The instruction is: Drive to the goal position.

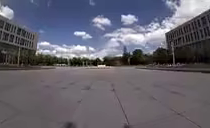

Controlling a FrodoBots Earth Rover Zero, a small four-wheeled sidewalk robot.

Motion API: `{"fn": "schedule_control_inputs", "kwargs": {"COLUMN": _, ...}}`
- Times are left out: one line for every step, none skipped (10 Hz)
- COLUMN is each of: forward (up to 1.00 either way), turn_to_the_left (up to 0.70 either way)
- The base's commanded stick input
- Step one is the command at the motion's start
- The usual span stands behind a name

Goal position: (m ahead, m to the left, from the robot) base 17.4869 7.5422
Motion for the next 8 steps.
{"fn": "schedule_control_inputs", "kwargs": {"forward": 0.70, "turn_to_the_left": 0.00}}
{"fn": "schedule_control_inputs", "kwargs": {"forward": 0.70, "turn_to_the_left": 0.00}}
{"fn": "schedule_control_inputs", "kwargs": {"forward": 0.70, "turn_to_the_left": 0.00}}
{"fn": "schedule_control_inputs", "kwargs": {"forward": 0.70, "turn_to_the_left": 0.00}}
{"fn": "schedule_control_inputs", "kwargs": {"forward": 0.70, "turn_to_the_left": 0.00}}
{"fn": "schedule_control_inputs", "kwargs": {"forward": 0.70, "turn_to_the_left": 0.00}}
{"fn": "schedule_control_inputs", "kwargs": {"forward": 0.70, "turn_to_the_left": 0.00}}
{"fn": "schedule_control_inputs", "kwargs": {"forward": 0.70, "turn_to_the_left": 0.00}}
